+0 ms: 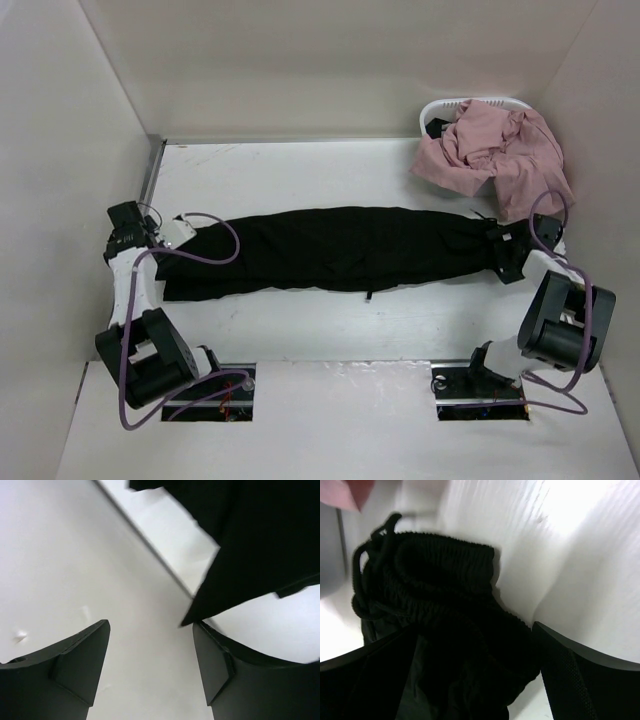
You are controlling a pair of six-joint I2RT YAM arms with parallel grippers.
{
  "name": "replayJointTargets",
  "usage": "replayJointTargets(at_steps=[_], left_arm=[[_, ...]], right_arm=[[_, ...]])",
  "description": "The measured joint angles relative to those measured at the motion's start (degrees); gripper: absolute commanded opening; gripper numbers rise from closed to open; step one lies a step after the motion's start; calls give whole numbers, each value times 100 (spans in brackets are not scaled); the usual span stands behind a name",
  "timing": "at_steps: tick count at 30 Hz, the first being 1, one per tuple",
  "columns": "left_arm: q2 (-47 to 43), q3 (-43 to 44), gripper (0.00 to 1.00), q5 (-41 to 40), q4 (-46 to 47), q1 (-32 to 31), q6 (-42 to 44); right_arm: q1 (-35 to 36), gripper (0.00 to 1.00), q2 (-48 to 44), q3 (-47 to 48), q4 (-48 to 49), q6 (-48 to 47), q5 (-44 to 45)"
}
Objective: Fold and stack the trousers
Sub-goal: Fold the trousers
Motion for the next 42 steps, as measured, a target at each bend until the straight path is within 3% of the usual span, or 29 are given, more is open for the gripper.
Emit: replayJointTargets(at_steps=[1, 5, 11, 18, 25, 29, 32, 36, 39, 42], left_arm=[[2, 55, 68, -15, 22, 17, 17], [87, 223, 69, -96, 144, -59, 7], [393, 348, 71, -225, 450, -822, -264], [619, 549, 71, -251, 702, -1456, -879], [789, 535, 72, -302, 894, -2168, -1357], [1248, 299, 71, -330, 1152, -2693, -1510], [1875, 190, 70, -439, 1228, -2791, -1641], [2334, 254, 69, -758, 1370, -2826, -1825], [2457, 365, 69, -903, 1414, -2837, -2009], [2573, 496, 69, -986, 1429, -2837, -2212]], right_arm=[[31, 98, 59, 31, 24, 2, 0], [28, 61, 273, 101, 175, 9, -17], [61, 2, 463, 87, 367, 11, -162], [216, 0, 177, 81, 387, -308, -127], [391, 0, -1305, 170, -79, -1163, 326], [901, 0, -2205, 533, -538, -1941, 686], [1818, 0, -2531, 1054, -793, -2531, 929], [3956, 0, -2260, 1812, -914, -2924, 1484], [5657, 0, -1399, 2367, -933, -2953, 2129], [6806, 0, -205, 2942, -951, -2826, 2570]])
